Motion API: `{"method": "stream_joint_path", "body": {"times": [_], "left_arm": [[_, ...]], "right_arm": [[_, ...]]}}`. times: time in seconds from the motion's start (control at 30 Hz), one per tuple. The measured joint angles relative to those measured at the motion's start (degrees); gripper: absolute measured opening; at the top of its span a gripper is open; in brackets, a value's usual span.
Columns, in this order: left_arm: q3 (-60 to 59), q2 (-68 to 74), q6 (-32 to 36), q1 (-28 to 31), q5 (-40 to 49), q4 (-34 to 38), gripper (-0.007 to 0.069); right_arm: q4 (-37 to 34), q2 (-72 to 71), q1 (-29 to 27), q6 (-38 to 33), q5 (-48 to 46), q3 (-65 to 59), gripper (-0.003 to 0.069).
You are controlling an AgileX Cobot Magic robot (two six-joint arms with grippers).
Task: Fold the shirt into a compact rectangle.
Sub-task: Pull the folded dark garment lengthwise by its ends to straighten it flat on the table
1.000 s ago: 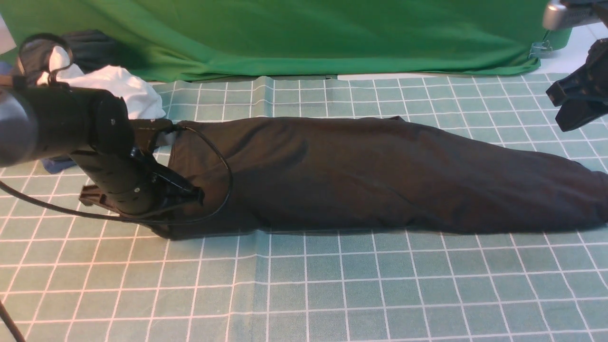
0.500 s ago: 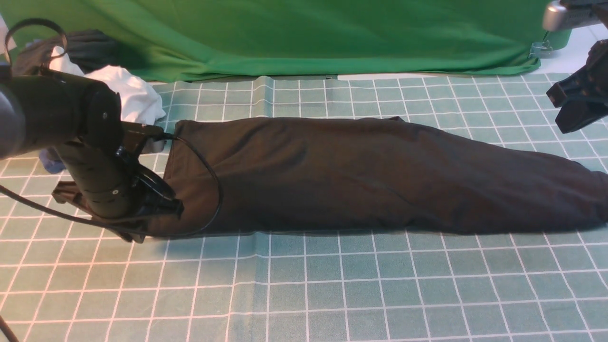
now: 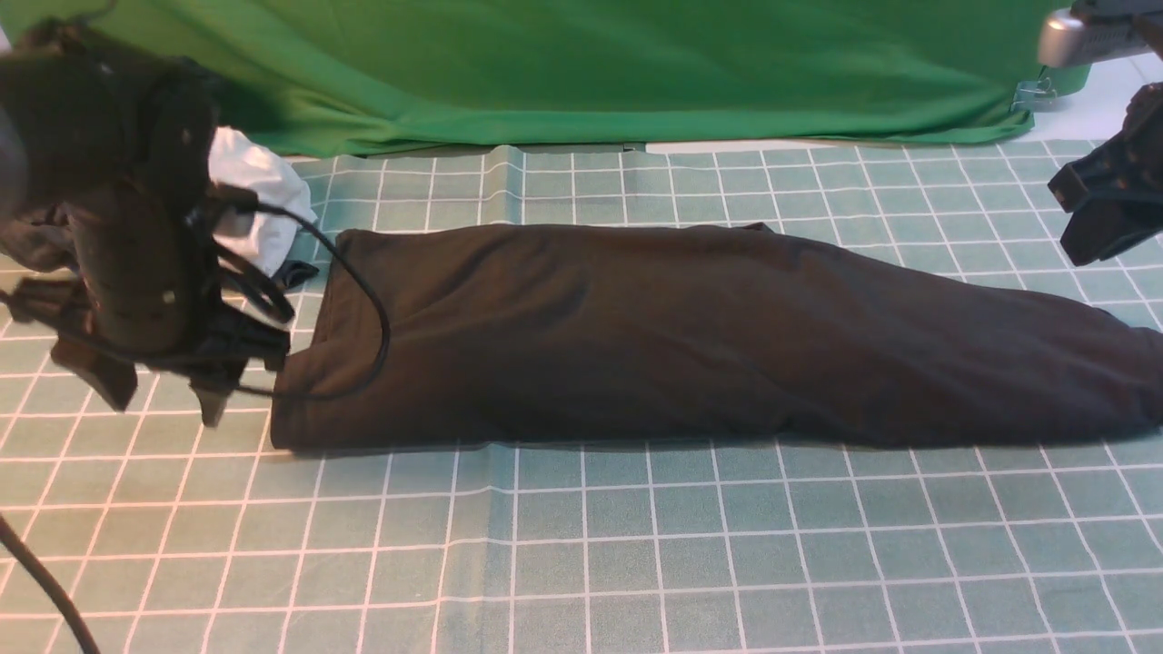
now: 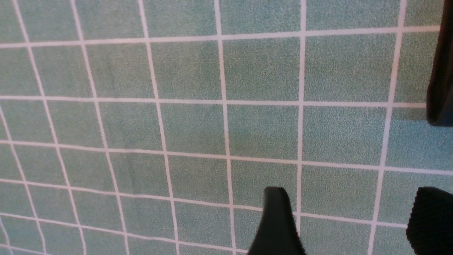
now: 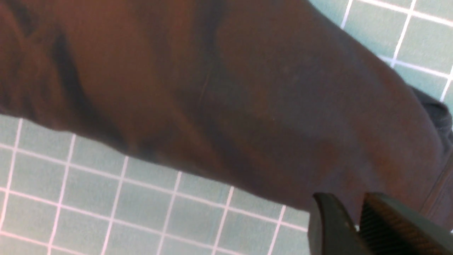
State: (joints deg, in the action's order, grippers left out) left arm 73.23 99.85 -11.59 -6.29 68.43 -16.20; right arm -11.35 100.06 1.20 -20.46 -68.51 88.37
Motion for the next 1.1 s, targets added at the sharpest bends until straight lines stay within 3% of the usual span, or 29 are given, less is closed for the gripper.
{"method": "stream_joint_path", "body": {"times": [0.1,0.27,0.37,0.57,0.67,0.87,1.1], "left_arm": [[1.3,-2.4,0.0,0.0,-0.3,2.1,0.0384],[1.5,-7.2,6.8,0.0,-5.8,17.6,0.0094],[1.5,-7.0,8.8,0.0,-9.1,24.3,0.0023],[1.5,0.1,10.8,-0.2,-13.3,28.2,0.0002],[1.5,4.9,12.1,-1.2,-14.3,28.3,0.0001],[1.5,11.7,12.5,-2.7,-17.3,27.8,0.0001],[2.6,13.6,12.0,-2.9,-16.8,26.4,0.0001]], "right_arm": [[0.3,0.0,0.0,0.0,-0.8,0.0,0.0151],[2.7,0.0,0.0,0.6,-0.8,0.0,0.0162],[6.4,0.0,-0.2,3.2,-0.2,-0.5,0.0205],[10.4,1.9,-5.4,10.9,0.3,-1.0,0.0425],[10.5,4.3,-8.1,11.6,0.7,-1.0,0.0465],[10.4,9.8,-12.3,14.3,0.8,-1.1,0.0479],[6.6,14.3,-12.7,13.8,3.4,-1.1,0.0482]]}}
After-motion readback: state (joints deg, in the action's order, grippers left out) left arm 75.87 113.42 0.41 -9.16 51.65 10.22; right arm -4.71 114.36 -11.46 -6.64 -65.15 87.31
